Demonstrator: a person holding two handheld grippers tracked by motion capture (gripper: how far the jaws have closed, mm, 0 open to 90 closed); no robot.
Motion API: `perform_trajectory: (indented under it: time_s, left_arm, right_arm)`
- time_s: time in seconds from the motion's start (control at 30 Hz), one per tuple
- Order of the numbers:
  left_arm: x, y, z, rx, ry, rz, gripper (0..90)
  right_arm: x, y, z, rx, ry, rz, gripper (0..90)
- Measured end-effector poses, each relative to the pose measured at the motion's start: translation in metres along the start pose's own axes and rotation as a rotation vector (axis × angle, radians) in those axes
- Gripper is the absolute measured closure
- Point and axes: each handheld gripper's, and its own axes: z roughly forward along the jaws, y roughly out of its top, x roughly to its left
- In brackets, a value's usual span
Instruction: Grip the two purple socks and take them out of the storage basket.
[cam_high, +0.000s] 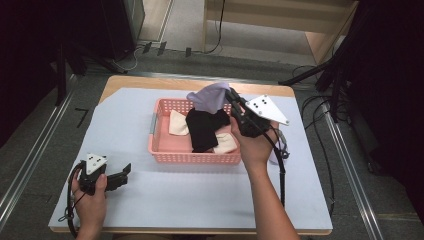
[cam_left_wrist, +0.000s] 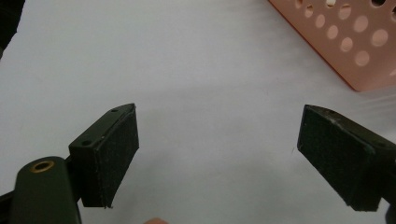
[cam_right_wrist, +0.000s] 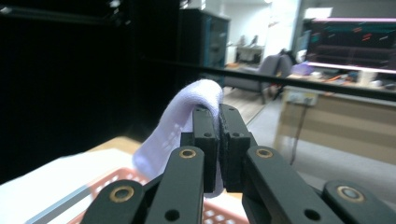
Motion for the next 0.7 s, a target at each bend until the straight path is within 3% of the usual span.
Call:
perform_trajectory:
  time_s: [0.3, 0.43, 0.7]
  left_arm:
    - [0.000, 0.000, 0.000, 0.003, -0.001, 0.004, 13.7]
    - [0.000, 0.000, 0.000, 0.002, 0.001, 0.009, 13.7]
    - [0.000, 0.000, 0.000, 0.004, 0.004, 0.012, 13.7]
  right_arm:
    - [-0.039, 0.006, -0.032, -0.058, -0.156, 0.008, 87.2]
    - [-0.059, 0.001, -0.047, -0.051, -0.225, 0.025, 87.2]
    - [-0.087, -0.021, -0.068, -0.010, -0.306, 0.054, 87.1]
